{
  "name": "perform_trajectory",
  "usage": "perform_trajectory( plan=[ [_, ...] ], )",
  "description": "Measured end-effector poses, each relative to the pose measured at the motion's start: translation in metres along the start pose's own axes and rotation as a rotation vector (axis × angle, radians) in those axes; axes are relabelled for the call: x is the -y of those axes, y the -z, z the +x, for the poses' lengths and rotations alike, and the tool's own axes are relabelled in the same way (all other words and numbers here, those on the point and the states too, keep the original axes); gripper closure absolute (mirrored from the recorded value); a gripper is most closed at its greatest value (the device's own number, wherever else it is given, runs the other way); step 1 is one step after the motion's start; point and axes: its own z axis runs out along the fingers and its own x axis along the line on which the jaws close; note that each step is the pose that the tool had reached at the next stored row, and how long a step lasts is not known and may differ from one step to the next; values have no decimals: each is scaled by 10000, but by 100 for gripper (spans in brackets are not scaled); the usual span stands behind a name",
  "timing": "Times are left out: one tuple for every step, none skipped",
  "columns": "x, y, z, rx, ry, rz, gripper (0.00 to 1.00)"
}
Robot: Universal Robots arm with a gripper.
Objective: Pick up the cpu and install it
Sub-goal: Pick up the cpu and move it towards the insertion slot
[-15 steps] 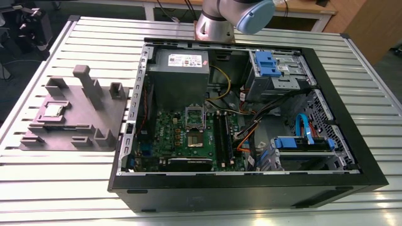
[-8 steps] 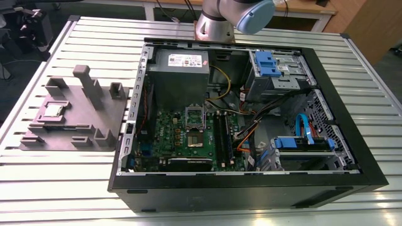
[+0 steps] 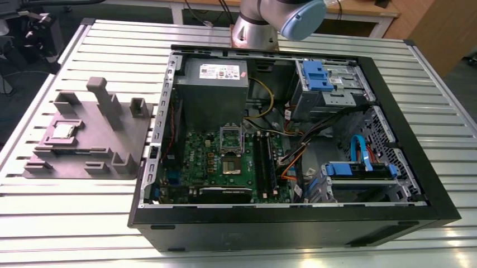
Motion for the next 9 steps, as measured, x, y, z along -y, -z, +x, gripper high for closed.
perform_trajectory(
  plan=[
    [0,-4,0,0,1,0,41],
    [0,-8,0,-1,1,1,41],
    [1,-12,0,-1,1,0,41],
    [1,-15,0,-1,1,0,41],
    [1,-18,0,-1,1,0,41],
    [1,-20,0,-1,0,0,41],
    [1,-21,0,-2,1,1,41],
    [1,-23,0,0,1,0,41],
    [1,-25,-1,-1,1,0,41]
  ],
)
